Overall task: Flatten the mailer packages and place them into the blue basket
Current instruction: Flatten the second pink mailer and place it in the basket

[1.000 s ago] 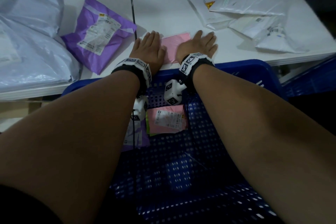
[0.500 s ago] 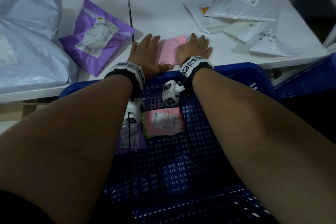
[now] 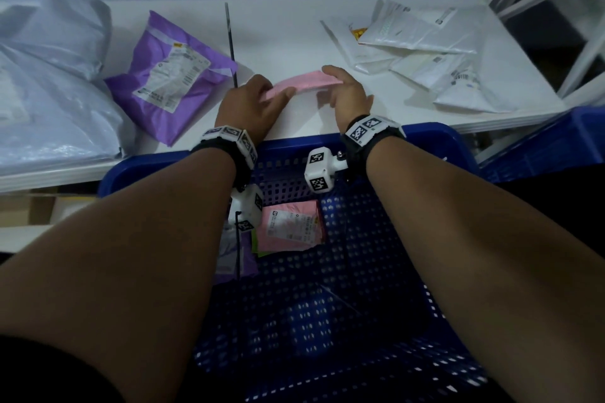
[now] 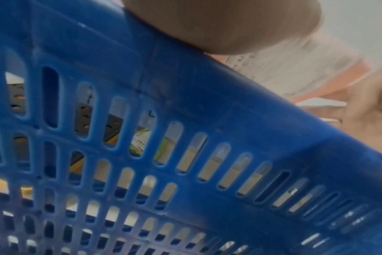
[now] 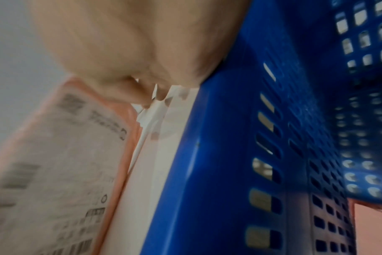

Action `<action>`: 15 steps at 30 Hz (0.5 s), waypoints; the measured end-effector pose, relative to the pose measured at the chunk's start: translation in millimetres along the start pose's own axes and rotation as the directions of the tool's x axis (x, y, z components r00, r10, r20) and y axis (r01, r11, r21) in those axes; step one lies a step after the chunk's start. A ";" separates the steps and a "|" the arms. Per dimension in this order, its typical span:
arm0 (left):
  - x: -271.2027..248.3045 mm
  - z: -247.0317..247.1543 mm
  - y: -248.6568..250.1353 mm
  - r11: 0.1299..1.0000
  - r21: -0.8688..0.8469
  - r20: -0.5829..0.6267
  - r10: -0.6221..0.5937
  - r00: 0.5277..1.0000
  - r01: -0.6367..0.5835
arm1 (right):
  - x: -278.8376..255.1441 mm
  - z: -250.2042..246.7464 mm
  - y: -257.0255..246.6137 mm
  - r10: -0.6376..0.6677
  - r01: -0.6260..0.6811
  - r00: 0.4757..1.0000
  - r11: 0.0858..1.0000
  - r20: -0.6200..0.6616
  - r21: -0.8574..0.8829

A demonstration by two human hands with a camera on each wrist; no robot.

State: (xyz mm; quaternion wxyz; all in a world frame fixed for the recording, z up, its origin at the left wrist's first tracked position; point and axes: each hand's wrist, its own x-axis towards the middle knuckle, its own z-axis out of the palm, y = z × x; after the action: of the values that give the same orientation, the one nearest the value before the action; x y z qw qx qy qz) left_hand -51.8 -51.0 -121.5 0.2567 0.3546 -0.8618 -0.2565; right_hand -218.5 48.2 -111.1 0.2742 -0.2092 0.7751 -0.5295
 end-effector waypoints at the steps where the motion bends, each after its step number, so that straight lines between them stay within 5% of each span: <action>1: -1.2 -0.7 1.6 1.000 -0.007 -0.005 -0.009 1.000 0.009 | 0.9 -0.1 0.6 -0.024 0.025 1.000 0.998 0.018 -0.058; 5: -2.1 -4.5 5.5 0.996 -0.048 -0.040 -0.074 0.996 0.072 | 2.6 3.1 3.0 -0.039 0.035 0.999 0.979 -0.017 -0.201; 11: -2.7 -9.4 6.1 0.974 -0.154 -0.152 -0.187 0.970 0.164 | 1.4 3.8 9.5 -0.058 0.056 0.993 0.998 -0.107 -0.022; 15: 5.7 -2.3 -1.5 0.974 -0.071 -0.094 -0.219 0.971 0.213 | 7.9 7.8 17.4 -0.087 0.080 0.973 0.996 -0.212 -0.039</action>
State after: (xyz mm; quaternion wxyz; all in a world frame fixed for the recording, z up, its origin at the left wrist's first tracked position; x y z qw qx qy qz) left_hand -53.2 -56.8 -119.3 0.2813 0.4509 -0.7957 -0.2906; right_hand -220.0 43.9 -131.2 0.1638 -0.1878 0.7984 -0.5481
